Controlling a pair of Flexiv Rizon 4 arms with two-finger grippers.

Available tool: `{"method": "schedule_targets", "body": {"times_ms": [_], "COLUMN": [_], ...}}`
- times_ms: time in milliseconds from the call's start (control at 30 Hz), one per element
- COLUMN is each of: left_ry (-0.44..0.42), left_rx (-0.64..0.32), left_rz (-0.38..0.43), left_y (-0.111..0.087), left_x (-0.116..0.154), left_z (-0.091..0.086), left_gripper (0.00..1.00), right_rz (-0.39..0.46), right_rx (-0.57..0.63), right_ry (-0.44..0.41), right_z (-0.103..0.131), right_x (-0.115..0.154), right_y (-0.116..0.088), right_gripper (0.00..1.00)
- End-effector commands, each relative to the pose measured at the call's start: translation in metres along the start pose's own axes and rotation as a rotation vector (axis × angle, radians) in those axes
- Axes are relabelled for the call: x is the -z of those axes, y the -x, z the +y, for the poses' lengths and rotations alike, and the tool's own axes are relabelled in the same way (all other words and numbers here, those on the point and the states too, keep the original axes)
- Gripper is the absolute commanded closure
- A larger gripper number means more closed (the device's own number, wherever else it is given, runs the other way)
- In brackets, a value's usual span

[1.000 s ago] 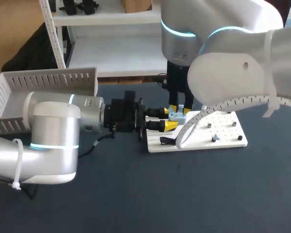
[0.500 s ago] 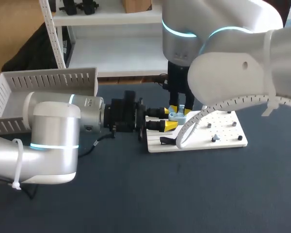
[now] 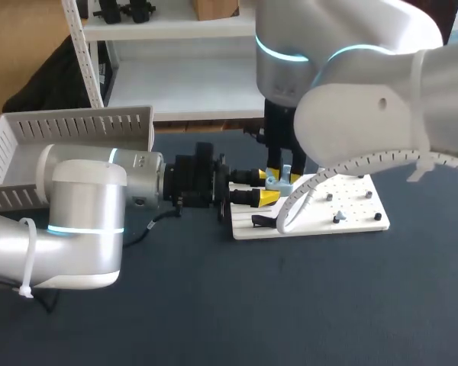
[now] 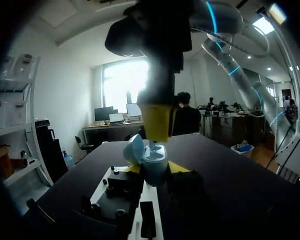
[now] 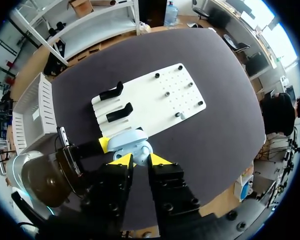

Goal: Pick up each earbud case from the left stands, insert the matching earbuds, close the lid, and place the case in the box.

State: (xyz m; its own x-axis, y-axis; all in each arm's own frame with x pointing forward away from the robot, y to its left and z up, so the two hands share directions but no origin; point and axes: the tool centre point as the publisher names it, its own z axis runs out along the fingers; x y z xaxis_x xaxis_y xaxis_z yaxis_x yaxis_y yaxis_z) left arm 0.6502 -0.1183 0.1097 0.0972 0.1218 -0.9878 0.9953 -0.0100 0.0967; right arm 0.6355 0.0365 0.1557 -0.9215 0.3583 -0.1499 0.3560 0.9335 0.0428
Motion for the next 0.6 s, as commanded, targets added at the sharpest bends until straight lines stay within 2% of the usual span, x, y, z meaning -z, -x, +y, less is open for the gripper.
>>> {"method": "schedule_targets", "body": {"times_ms": [33,100,167,267,400,533,600], "left_ry": [0.006,0.006,0.006,0.006,0.006,0.006,0.006], "left_rx": [-0.002,-0.002,-0.002,-0.002,-0.002,-0.002,-0.002], "left_rz": [-0.002,-0.002,-0.002,-0.002,-0.002,-0.002,-0.002], "left_y": [0.0,0.0,0.0,0.0,0.0,0.0,0.0], "left_x": [0.0,0.0,0.0,0.0,0.0,0.0,0.0], "left_z": [-0.001,-0.001,-0.001,-0.001,-0.001,-0.001,-0.001], "left_gripper": [1.0,1.0,1.0,1.0,1.0,1.0,1.0], "right_rz": [0.007,0.009,0.01,-0.003,-0.025,-0.064,-0.087], "right_rx": [0.0,-0.001,-0.001,0.002,-0.004,-0.017,-0.009], "right_ry": [-0.009,-0.01,-0.009,0.008,0.062,0.143,0.167], "right_z": [0.003,0.003,0.002,0.0,-0.011,-0.037,-0.052], "right_x": [-0.002,-0.003,-0.001,0.007,0.024,0.038,0.04], "right_y": [0.001,0.001,0.001,-0.003,-0.007,-0.004,0.001], "right_gripper": [1.0,0.98,0.72,0.62,0.62,0.67,0.66]}}
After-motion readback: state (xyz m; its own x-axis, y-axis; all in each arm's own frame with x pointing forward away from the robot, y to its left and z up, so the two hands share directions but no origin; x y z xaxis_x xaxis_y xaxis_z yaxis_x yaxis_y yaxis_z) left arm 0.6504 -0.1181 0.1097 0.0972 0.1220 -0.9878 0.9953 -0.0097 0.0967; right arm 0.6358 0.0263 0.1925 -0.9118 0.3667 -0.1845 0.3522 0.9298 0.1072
